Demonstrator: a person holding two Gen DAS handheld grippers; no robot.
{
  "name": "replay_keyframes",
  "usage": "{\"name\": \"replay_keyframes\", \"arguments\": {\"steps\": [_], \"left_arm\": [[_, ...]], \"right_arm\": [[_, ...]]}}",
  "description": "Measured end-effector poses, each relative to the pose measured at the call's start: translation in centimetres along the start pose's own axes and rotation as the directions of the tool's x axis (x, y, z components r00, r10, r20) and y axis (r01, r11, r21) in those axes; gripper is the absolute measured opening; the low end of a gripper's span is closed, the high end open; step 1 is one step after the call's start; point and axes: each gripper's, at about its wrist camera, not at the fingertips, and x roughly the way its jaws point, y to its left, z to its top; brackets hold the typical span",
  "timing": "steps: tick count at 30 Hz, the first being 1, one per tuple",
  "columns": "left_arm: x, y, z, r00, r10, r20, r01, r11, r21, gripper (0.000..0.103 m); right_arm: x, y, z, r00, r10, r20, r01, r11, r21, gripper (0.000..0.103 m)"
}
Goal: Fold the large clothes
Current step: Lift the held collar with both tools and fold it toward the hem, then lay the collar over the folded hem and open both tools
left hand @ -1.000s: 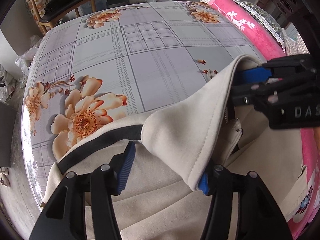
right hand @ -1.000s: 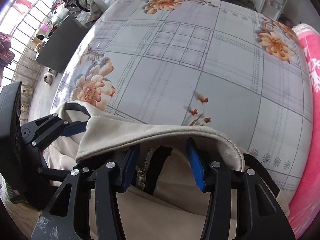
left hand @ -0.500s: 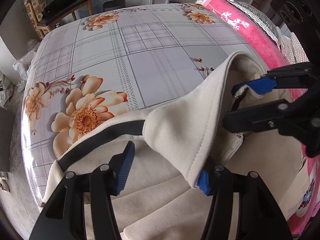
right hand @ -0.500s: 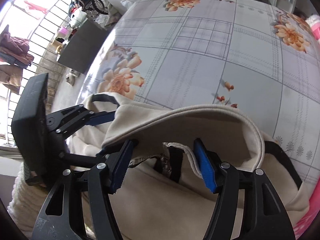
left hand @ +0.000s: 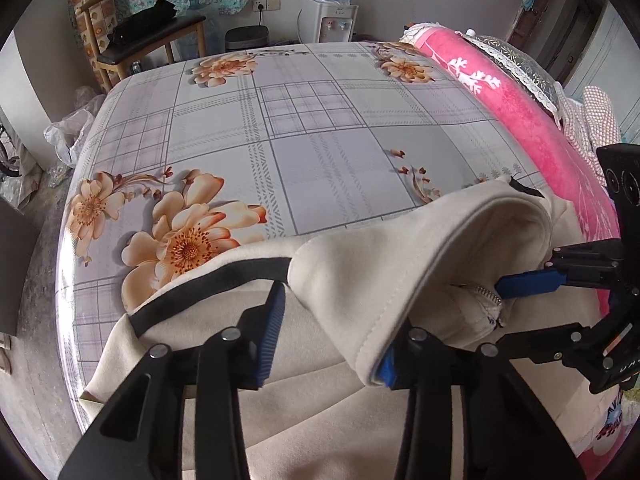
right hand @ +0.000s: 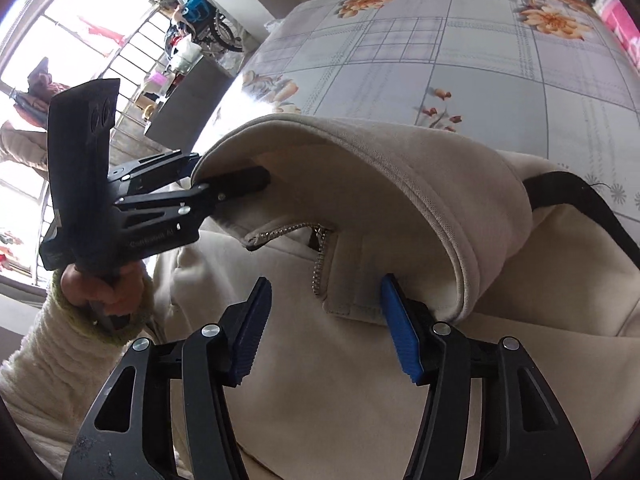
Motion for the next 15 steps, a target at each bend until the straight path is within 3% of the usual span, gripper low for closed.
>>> {"name": "replay_keyframes", "arguments": {"steps": [3, 5, 8, 10, 12, 15], "left_arm": [[-0.4, -0.8, -0.5, 0.997, 0.075, 0.019, -0.076, 0.996, 0.052, 0.019], [-0.5, -1.4, -0.9, 0.993, 0.116, 0.02, -0.117, 0.989, 0.09, 0.017], [-0.9, -2.5, -1.5, 0.985, 0.169, 0.044, -0.174, 0.973, 0.154, 0.017], [-1.2, -3.1, -1.9, 0.98, 0.19, 0.063, -0.198, 0.963, 0.181, 0.016], [-1.5, -3.4, -2.2, 0.977, 0.198, 0.073, -0.209, 0.959, 0.191, 0.016], [-2.1, -3.8, -2.9, 0.977, 0.2, 0.079, -0.212, 0.955, 0.207, 0.016]], "right_arm": [[-1.8, 0.6, -0.2, 0.998, -0.039, 0.043, 0.041, 0.998, -0.045, 0.053], [-3.8, 1.2, 0.6, 0.992, -0.04, 0.12, 0.049, 0.996, -0.079, 0.051], [-8.1, 0.9, 2.6, 0.958, -0.016, 0.285, 0.033, 0.998, -0.056, 0.049], [-9.9, -0.5, 4.2, 0.938, -0.021, 0.345, 0.022, 1.0, 0.002, 0.043], [-9.5, -2.3, 6.3, 0.94, -0.023, 0.34, -0.001, 0.997, 0.071, 0.033], [-5.7, -3.7, 8.1, 0.969, -0.026, 0.244, -0.01, 0.989, 0.146, 0.021]]}}
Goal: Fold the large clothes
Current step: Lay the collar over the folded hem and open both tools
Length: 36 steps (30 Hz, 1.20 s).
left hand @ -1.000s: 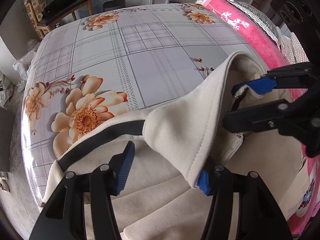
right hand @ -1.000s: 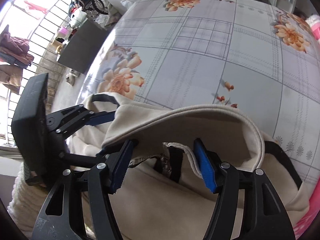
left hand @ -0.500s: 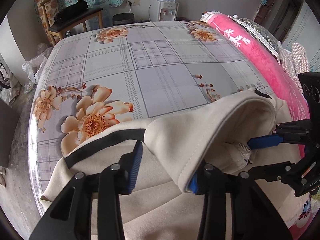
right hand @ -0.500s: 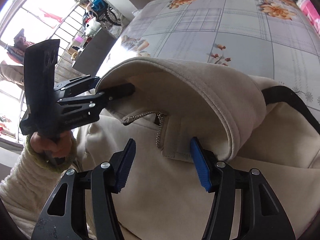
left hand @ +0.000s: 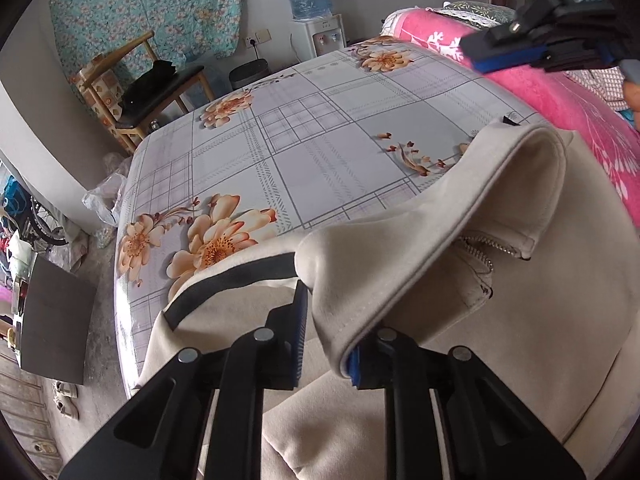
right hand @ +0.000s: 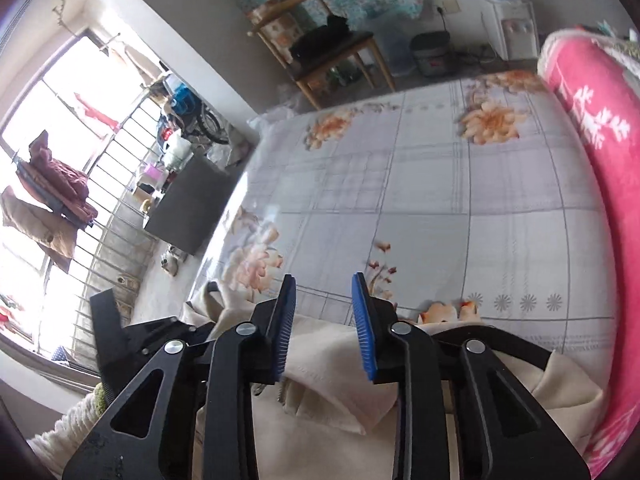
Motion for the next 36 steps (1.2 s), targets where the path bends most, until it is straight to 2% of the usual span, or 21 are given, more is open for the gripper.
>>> {"name": "replay_keyframes", "arguments": {"steps": [2, 4, 7, 9, 11, 15, 16, 17, 21, 24, 27, 29, 31, 34, 36], "left_arm": [[-0.5, -0.2, -0.5, 1.0, -0.007, -0.005, 0.007, 1.0, 0.014, 0.017], [-0.9, -0.2, -1.2, 0.999, -0.03, -0.024, 0.031, 0.999, 0.014, 0.022], [-2.0, 0.8, -2.4, 0.985, -0.164, -0.062, 0.16, 0.985, -0.067, 0.029], [-3.4, 1.8, -3.2, 0.958, -0.282, -0.045, 0.273, 0.951, -0.143, 0.029], [-4.9, 2.8, -3.9, 0.927, -0.375, 0.002, 0.367, 0.906, -0.212, 0.029], [-7.5, 4.9, -4.1, 0.87, -0.472, 0.143, 0.493, 0.82, -0.292, 0.029], [-7.6, 5.2, -3.7, 0.869, -0.468, 0.159, 0.494, 0.815, -0.303, 0.029], [-7.4, 5.3, -3.1, 0.876, -0.454, 0.162, 0.482, 0.818, -0.313, 0.029], [-4.3, 4.6, -0.8, 0.89, -0.438, 0.125, 0.453, 0.823, -0.343, 0.029], [-1.2, 3.0, -0.2, 0.914, -0.401, 0.058, 0.398, 0.859, -0.323, 0.029], [1.3, 1.7, -0.9, 0.945, -0.324, -0.043, 0.298, 0.908, -0.293, 0.029], [1.4, 1.6, -1.9, 0.946, -0.323, -0.029, 0.301, 0.908, -0.29, 0.029], [1.2, 1.8, -2.6, 0.947, -0.321, -0.013, 0.303, 0.908, -0.289, 0.029], [0.8, 1.9, -3.3, 0.949, -0.315, 0.013, 0.305, 0.908, -0.288, 0.029], [0.5, 1.8, -3.5, 0.952, -0.305, 0.029, 0.301, 0.912, -0.279, 0.029]], "right_arm": [[2.7, -0.3, -1.3, 0.994, -0.004, -0.105, 0.004, 1.0, 0.0, 0.017], [3.6, 0.2, -4.4, 0.985, 0.003, -0.171, -0.008, 1.0, -0.029, 0.017], [4.0, 1.5, -8.0, 0.976, -0.014, -0.219, -0.01, 0.994, -0.106, 0.017], [3.5, 2.0, -9.6, 0.98, -0.041, -0.196, 0.009, 0.987, -0.16, 0.017], [2.5, 2.4, -10.7, 0.984, -0.072, -0.164, 0.04, 0.981, -0.192, 0.017], [2.2, 2.7, -11.5, 0.989, -0.091, -0.119, 0.062, 0.972, -0.226, 0.017], [2.4, 2.9, -11.6, 0.988, -0.107, -0.109, 0.077, 0.966, -0.248, 0.017], [2.6, 3.1, -11.8, 0.987, -0.13, -0.097, 0.098, 0.956, -0.276, 0.017], [3.2, 3.9, -12.5, 0.978, -0.204, -0.042, 0.176, 0.916, -0.361, 0.019], [3.1, 4.4, -13.5, 0.969, -0.247, -0.004, 0.223, 0.883, -0.414, 0.022], [2.6, 4.9, -14.1, 0.957, -0.291, 0.025, 0.268, 0.842, -0.467, 0.028], [1.6, 4.8, -14.3, 0.946, -0.32, 0.055, 0.307, 0.825, -0.475, 0.033], [0.1, 4.2, -14.2, 0.943, -0.322, 0.081, 0.324, 0.84, -0.435, 0.035], [-2.2, 2.4, -13.6, 0.951, -0.293, 0.102, 0.31, 0.901, -0.305, 0.036], [-3.8, 0.7, -13.6, 0.957, -0.267, 0.113, 0.284, 0.941, -0.182, 0.042]]}}
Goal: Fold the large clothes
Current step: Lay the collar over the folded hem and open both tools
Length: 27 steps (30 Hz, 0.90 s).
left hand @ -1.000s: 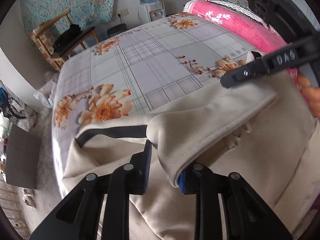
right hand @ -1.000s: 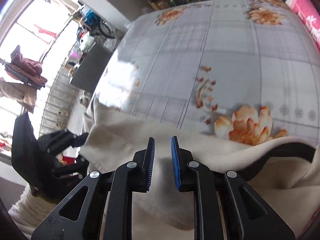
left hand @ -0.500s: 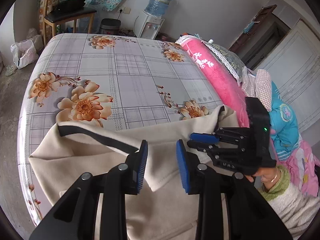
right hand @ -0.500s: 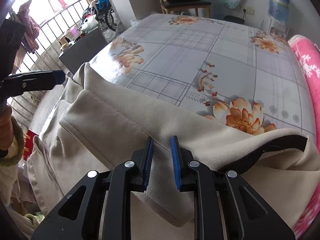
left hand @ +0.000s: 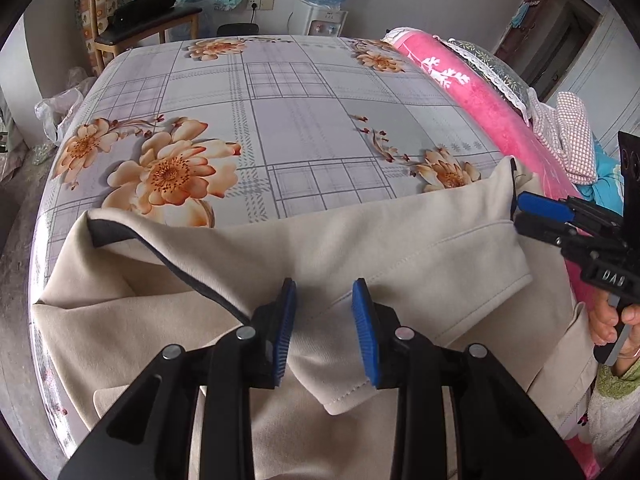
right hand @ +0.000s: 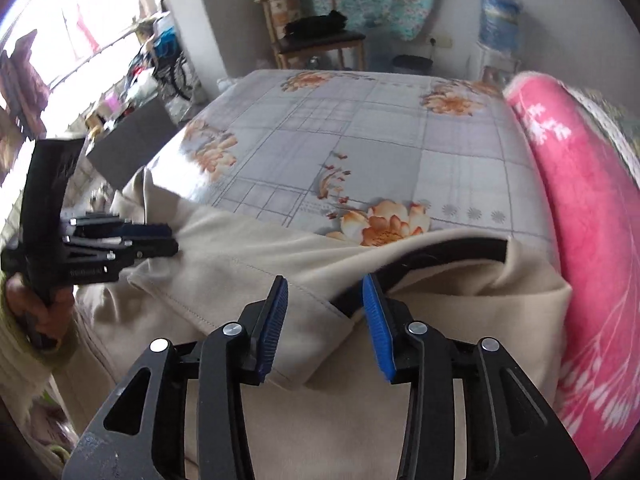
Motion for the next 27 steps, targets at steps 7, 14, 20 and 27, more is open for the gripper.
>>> {"name": "replay_keyframes", "arguments": {"steps": [7, 14, 20, 27], "left_arm": [[-0.8, -0.2, -1.0, 0.999, -0.004, 0.048, 0.005, 1.0, -0.004, 0.029], [-0.1, -1.0, -0.6, 0.996, 0.04, 0.078, -0.039, 0.999, -0.009, 0.029], [0.0, -2.2, -1.2, 0.991, 0.093, 0.097, -0.098, 0.994, 0.049, 0.029], [-0.1, -2.5, -2.1, 0.989, 0.099, 0.113, -0.11, 0.989, 0.098, 0.029]], "right_arm": [[1.4, -5.4, -0.8, 0.959, 0.279, -0.043, -0.243, 0.895, 0.374, 0.042], [3.3, -4.2, 0.4, 0.981, 0.174, -0.084, -0.139, 0.938, 0.318, 0.02], [2.6, -3.6, -0.1, 0.993, 0.073, -0.094, -0.046, 0.965, 0.259, 0.03], [-1.9, -0.1, -0.2, 0.998, 0.065, 0.028, -0.068, 0.985, 0.161, 0.032]]}}
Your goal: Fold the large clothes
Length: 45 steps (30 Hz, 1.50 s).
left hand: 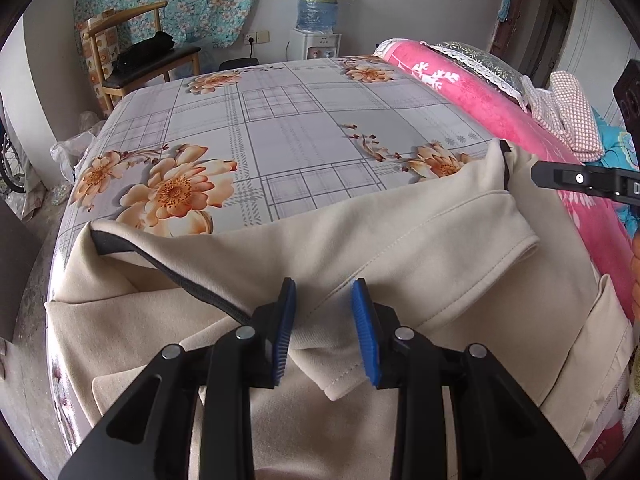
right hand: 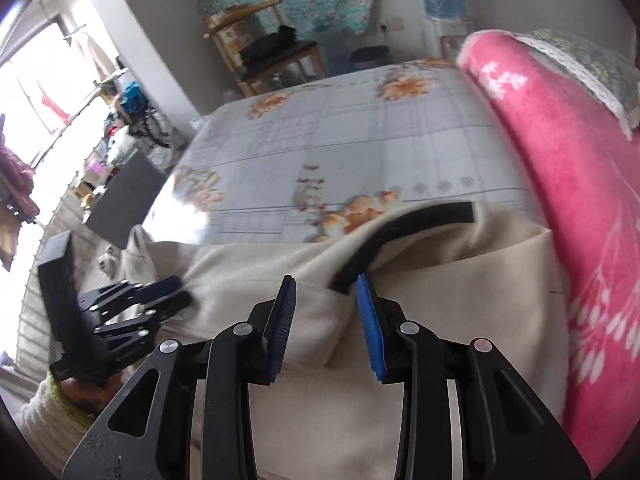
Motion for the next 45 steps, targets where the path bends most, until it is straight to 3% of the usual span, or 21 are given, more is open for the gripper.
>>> {"name": "replay_keyframes", "arguments": {"steps": [2, 5, 6, 8, 11, 16, 18, 20, 25, 29, 31, 34, 37, 40, 42, 43, 44, 45], "left_arm": [[0.0, -0.2, 0.0, 1.0, 0.01, 0.004, -0.01, 1.0, 0.007, 0.029], [-0.1, -0.2, -0.3, 1.0, 0.013, 0.016, -0.013, 1.0, 0.009, 0.029], [-0.1, -0.2, -0.4, 1.0, 0.008, 0.019, -0.008, 1.0, 0.008, 0.029], [-0.2, 0.0, -0.6, 1.0, -0.005, 0.025, 0.005, 1.0, 0.006, 0.029], [-0.3, 0.1, -0.5, 1.0, -0.015, 0.023, 0.015, 1.0, 0.005, 0.029], [-0.3, 0.4, -0.6, 0.999, -0.037, 0.035, 0.037, 0.999, -0.015, 0.029], [-0.4, 0.6, -0.7, 0.998, -0.048, 0.037, 0.049, 0.998, -0.032, 0.029], [-0.4, 0.9, -0.6, 0.998, -0.054, 0.037, 0.056, 0.997, -0.044, 0.029], [-1.0, 0.7, -0.2, 0.997, -0.063, 0.043, 0.065, 0.997, -0.051, 0.029], [-0.8, 0.0, -0.3, 0.999, -0.031, 0.017, 0.031, 1.0, -0.002, 0.029], [-0.7, -0.4, -0.5, 1.0, -0.012, 0.015, 0.012, 1.0, 0.018, 0.029], [-0.4, -0.7, -0.5, 1.0, 0.003, 0.012, -0.004, 0.999, 0.039, 0.029], [-0.3, -0.5, -0.3, 1.0, 0.003, 0.003, -0.003, 1.0, 0.026, 0.029], [-0.5, 0.0, -0.1, 1.0, -0.017, -0.013, 0.017, 1.0, -0.018, 0.029], [-1.0, 0.4, 0.2, 0.999, -0.025, -0.038, 0.023, 0.998, -0.059, 0.029], [-1.4, 0.6, 0.4, 0.998, -0.034, -0.054, 0.029, 0.996, -0.088, 0.029], [-2.1, 0.9, 0.5, 0.997, -0.049, -0.063, 0.041, 0.992, -0.119, 0.03], [-2.9, 1.2, 0.6, 0.996, -0.067, -0.066, 0.057, 0.987, -0.15, 0.034]], "right_arm": [[1.4, 2.3, -0.4, 0.999, 0.027, -0.024, -0.029, 0.996, -0.078, 0.032], [4.7, 4.4, -1.5, 0.995, -0.022, -0.093, 0.004, 0.984, -0.18, 0.029], [6.2, 4.3, -2.2, 0.989, -0.074, -0.13, 0.047, 0.98, -0.193, 0.027], [6.6, 4.1, -3.1, 0.992, -0.077, -0.102, 0.054, 0.976, -0.211, 0.027], [5.8, 4.2, -2.6, 0.987, -0.088, -0.134, 0.061, 0.98, -0.191, 0.023], [4.3, 7.2, -0.8, 0.998, 0.032, -0.046, -0.042, 0.968, -0.248, 0.018], [5.7, 8.3, -0.9, 0.996, 0.047, -0.071, -0.065, 0.954, -0.292, 0.014], [8.7, 8.0, -1.7, 0.989, 0.004, -0.149, -0.049, 0.953, -0.299, 0.01], [8.3, 6.6, -2.3, 0.984, 0.081, -0.161, -0.114, 0.971, -0.209, 0.009], [6.3, 6.6, -2.0, 0.992, 0.064, -0.11, -0.086, 0.974, -0.208, 0.008], [5.4, 6.0, -1.9, 0.998, -0.011, -0.059, -0.002, 0.975, -0.223, 0.008], [6.8, 3.9, -2.2, 0.99, -0.103, -0.098, 0.08, 0.974, -0.213, 0.006], [6.0, 2.8, -2.5, 0.991, -0.088, -0.097, 0.07, 0.983, -0.17, 0.006], [5.0, 2.2, -3.0, 0.988, -0.131, -0.085, 0.116, 0.979, -0.166, 0.011], [4.4, 1.4, -3.3, 0.988, -0.116, -0.106, 0.102, 0.987, -0.125, 0.011], [3.7, 1.2, -3.2, 0.988, -0.115, -0.105, 0.104, 0.989, -0.107, 0.02], [2.8, 1.3, -3.2, 0.988, -0.122, -0.094, 0.112, 0.989, -0.098, 0.041], [1.8, 1.5, -3.3, 0.988, -0.136, -0.073, 0.128, 0.987, -0.099, 0.05]]}}
